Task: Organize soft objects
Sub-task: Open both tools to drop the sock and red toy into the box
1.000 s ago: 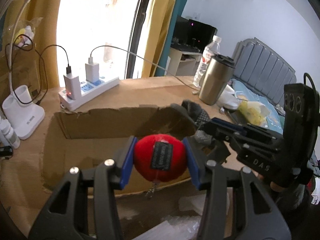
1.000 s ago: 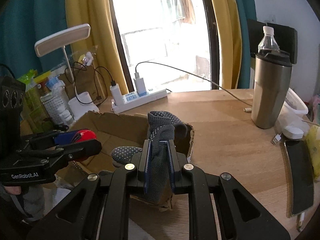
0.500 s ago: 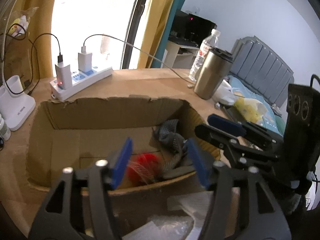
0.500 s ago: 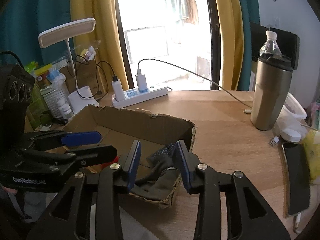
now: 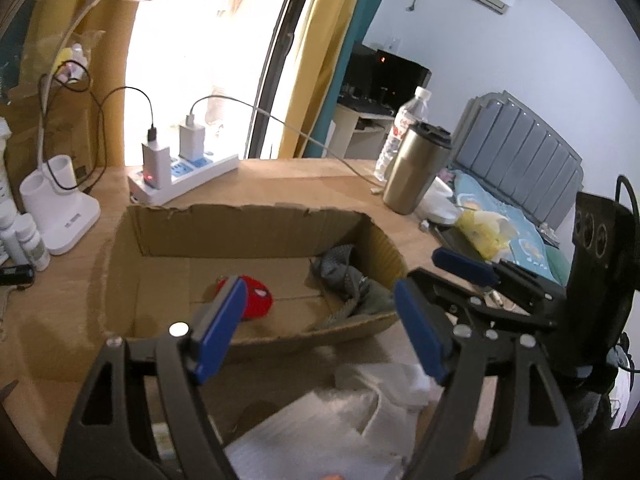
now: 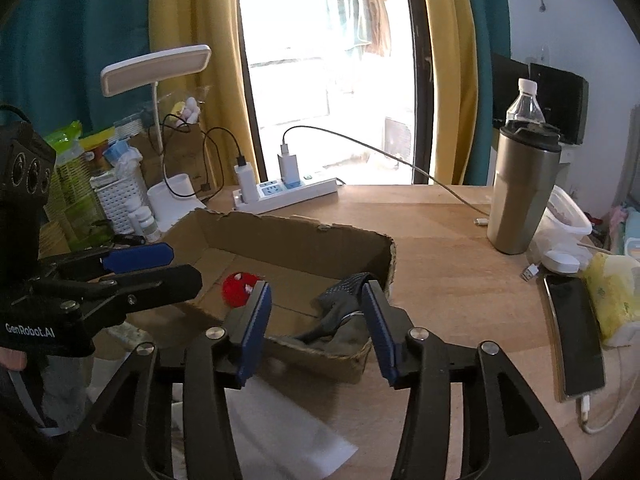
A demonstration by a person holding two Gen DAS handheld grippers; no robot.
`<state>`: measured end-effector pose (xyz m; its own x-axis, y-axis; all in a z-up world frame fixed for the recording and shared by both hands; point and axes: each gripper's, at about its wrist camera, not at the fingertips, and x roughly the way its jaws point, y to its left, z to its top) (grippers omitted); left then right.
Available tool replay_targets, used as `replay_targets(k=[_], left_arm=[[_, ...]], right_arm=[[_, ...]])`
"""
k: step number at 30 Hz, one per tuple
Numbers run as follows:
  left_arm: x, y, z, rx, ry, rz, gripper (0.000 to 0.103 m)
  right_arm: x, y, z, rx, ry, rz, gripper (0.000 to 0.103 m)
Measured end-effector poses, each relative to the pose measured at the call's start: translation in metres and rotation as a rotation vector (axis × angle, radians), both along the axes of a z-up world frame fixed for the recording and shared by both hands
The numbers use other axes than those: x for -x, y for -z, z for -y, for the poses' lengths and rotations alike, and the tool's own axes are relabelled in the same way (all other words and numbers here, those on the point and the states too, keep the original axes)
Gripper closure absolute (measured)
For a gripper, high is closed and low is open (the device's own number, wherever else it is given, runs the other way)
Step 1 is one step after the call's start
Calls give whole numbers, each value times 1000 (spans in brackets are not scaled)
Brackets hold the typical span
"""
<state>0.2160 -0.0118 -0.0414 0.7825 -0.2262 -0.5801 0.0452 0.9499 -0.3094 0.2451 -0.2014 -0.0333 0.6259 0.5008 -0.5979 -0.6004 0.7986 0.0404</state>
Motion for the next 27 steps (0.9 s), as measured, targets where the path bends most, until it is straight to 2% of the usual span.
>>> replay_targets(k=[8,27], left_arm=[[26,-5,-10,-2,-14,24,25],[77,0,-23,-12,-58,33,24]], right_arm=[[23,-7,-4,11,5,16,44],[62,-10,-10,23,-4,27,41]])
